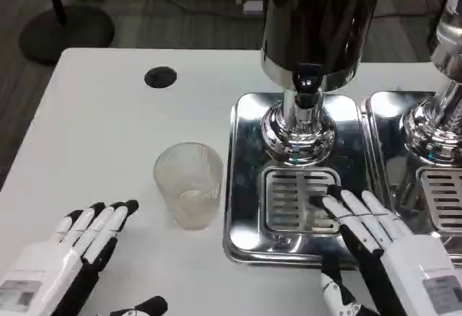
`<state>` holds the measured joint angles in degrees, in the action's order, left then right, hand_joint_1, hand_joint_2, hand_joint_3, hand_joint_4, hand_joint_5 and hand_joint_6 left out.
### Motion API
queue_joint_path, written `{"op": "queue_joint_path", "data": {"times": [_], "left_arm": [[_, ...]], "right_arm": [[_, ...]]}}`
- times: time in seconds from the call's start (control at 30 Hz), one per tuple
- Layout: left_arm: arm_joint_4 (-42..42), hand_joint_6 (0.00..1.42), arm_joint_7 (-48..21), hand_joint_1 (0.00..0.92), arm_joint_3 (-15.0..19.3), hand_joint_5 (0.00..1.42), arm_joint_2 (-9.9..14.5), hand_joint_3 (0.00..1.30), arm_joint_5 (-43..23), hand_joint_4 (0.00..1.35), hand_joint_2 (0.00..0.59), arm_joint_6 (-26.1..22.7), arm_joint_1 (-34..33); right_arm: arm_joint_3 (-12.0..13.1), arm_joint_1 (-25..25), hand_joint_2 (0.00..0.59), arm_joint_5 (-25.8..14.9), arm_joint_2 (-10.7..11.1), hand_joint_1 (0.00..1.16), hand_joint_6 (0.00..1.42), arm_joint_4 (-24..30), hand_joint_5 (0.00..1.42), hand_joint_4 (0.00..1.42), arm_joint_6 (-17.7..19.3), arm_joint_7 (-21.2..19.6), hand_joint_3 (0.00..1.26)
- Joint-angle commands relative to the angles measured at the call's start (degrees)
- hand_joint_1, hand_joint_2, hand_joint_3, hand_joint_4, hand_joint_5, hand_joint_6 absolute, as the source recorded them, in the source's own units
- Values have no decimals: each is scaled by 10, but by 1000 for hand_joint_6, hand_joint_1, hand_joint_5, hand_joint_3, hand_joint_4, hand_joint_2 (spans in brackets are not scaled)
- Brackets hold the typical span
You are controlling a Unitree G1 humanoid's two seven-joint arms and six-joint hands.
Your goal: Grasp the cup under the faucet to collect the drink, then remove the cup.
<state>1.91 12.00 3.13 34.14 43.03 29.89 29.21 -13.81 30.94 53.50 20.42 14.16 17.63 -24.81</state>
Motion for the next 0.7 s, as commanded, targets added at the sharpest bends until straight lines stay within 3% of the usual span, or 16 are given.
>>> {"op": "queue_joint_path", "data": {"times": [0.03,0.37,0.7], "left_arm": [[-18,0,8,0,-3,0,4,0,-7,0,138,6,-8],[-40,0,6,0,-5,0,6,0,-20,0,121,27,-21],[-71,43,-6,0,0,0,-1,0,-79,0,86,37,-45]], "right_arm": [[-2,-3,586,3,-4,440,163,2,60,96,-3,-8,178],[2,0,586,-2,-6,451,171,5,61,96,-6,-7,185],[1,2,586,-2,-12,458,176,5,62,96,-7,-7,190]]}}
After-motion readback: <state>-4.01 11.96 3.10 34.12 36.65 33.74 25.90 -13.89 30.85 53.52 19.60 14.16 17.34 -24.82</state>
